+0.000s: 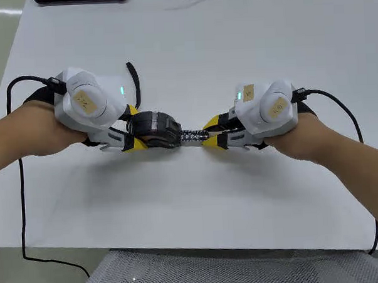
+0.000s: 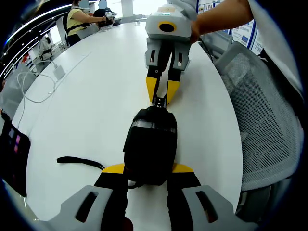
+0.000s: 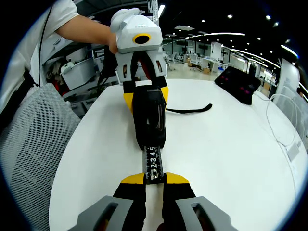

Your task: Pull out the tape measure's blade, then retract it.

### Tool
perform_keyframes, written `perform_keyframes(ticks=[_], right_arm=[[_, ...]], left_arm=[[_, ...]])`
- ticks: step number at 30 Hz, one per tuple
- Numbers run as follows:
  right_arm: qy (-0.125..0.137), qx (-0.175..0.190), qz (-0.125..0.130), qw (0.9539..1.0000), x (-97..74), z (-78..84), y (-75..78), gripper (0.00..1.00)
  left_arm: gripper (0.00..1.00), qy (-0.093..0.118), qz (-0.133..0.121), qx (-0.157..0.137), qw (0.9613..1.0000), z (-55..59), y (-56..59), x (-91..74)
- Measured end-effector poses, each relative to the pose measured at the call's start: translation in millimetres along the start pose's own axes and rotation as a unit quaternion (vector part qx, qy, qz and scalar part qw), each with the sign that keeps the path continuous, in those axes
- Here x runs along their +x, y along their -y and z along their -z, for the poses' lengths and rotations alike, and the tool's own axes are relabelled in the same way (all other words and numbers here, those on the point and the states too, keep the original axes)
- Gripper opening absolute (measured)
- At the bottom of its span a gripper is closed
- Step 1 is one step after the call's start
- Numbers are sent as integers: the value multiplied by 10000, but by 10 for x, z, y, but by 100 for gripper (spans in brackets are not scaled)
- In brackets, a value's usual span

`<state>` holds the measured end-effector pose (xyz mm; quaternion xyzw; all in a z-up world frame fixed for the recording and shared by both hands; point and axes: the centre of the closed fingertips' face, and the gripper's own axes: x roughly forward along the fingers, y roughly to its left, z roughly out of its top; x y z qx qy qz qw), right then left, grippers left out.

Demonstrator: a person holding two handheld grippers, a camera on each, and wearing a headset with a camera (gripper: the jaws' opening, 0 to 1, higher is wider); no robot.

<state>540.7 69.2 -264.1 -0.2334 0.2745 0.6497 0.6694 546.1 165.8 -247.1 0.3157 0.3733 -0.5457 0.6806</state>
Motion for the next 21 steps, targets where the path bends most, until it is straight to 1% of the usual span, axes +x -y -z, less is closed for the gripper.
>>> perform_keyframes(ticks=[14,21], right_arm=[[-139,-63,66,9999,-94,64,-16,8],[-185,-24,88,9998,-134,98,-11,8]], left_arm=[[26,13,-10,-17,10000,-6,6,7],[26,9,-11,-17,10000,-7,4,8]])
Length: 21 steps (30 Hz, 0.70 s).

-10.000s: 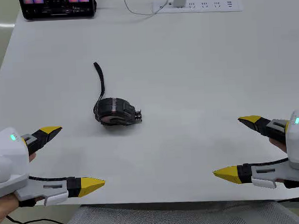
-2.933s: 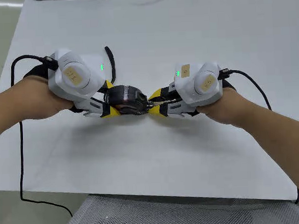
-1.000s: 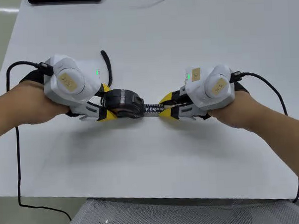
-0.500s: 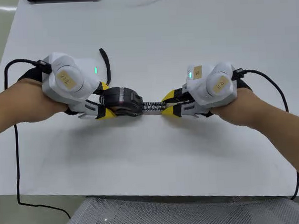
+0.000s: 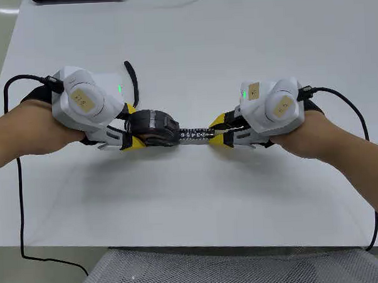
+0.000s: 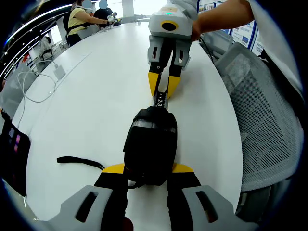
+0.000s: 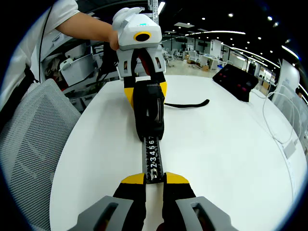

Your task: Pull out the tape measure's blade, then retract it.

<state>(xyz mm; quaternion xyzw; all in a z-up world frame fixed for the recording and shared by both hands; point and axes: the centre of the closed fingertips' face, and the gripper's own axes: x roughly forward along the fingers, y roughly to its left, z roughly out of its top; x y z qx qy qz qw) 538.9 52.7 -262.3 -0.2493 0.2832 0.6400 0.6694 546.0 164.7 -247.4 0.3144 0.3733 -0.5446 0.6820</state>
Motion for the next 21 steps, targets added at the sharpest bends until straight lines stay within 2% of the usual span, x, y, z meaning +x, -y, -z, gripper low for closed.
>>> perform_keyframes(ticks=[21], right_arm=[[-124,2,72,9999,-116,116,37,8]], left_arm=[[26,25,10,-14,10000,-5,6,-2]])
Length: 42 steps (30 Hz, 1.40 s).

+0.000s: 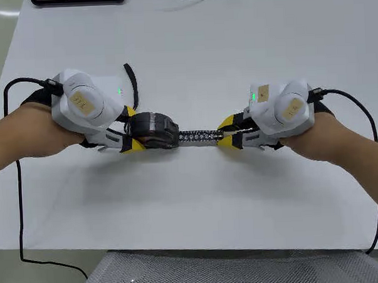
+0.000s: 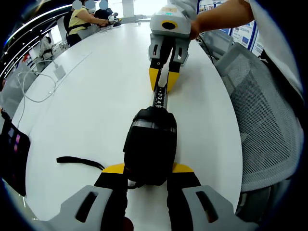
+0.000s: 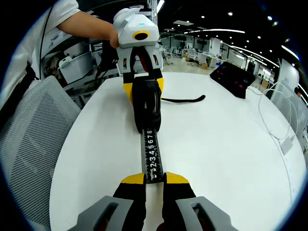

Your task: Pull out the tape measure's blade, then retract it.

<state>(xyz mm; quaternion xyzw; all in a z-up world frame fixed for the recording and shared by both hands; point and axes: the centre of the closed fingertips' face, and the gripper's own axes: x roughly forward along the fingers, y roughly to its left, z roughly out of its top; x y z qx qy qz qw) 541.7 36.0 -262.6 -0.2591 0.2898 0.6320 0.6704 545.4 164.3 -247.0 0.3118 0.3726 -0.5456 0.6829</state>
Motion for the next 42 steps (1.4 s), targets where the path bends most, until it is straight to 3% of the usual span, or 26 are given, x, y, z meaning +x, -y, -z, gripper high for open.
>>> perform_keyframes(ticks=[42], right_arm=[[-149,127,160,9997,-285,273,55,8]], left_arm=[[26,10,1,27,10000,-8,-1,1]])
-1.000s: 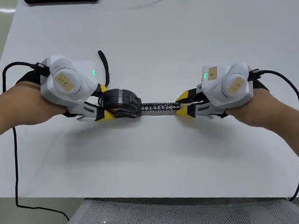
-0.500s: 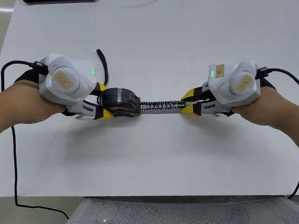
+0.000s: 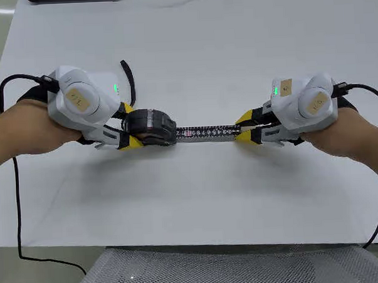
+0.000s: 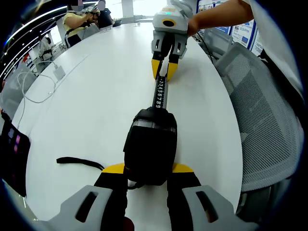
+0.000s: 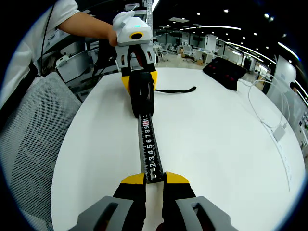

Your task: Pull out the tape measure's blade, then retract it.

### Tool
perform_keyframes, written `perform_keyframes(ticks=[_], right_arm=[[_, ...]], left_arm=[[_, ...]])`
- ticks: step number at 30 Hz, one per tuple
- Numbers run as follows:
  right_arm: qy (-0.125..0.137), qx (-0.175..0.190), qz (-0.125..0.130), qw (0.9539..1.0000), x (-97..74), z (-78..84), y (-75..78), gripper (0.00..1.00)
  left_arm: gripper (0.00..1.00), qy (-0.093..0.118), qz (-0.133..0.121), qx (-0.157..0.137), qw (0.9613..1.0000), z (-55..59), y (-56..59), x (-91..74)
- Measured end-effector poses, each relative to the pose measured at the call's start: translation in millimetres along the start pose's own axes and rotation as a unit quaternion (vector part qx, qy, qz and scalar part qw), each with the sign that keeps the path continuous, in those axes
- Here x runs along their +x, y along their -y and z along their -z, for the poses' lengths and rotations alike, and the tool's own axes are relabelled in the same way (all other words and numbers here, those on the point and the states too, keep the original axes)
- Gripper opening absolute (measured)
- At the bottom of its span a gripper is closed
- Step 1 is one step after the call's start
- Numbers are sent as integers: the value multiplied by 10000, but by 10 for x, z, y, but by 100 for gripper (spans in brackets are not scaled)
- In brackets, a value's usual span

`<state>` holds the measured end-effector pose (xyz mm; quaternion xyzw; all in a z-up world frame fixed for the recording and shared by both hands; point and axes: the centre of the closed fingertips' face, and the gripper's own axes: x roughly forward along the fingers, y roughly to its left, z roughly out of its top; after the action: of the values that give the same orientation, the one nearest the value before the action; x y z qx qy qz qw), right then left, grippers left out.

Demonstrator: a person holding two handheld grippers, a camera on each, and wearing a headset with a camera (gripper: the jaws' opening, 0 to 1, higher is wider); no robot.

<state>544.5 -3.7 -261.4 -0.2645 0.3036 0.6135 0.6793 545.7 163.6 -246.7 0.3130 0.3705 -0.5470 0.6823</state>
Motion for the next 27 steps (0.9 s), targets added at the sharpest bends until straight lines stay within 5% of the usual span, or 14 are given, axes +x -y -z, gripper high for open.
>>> perform_keyframes(ticks=[27], right_arm=[[-141,59,110,9998,-168,211,36,8]], left_arm=[[26,9,5,2,10000,3,-3,4]])
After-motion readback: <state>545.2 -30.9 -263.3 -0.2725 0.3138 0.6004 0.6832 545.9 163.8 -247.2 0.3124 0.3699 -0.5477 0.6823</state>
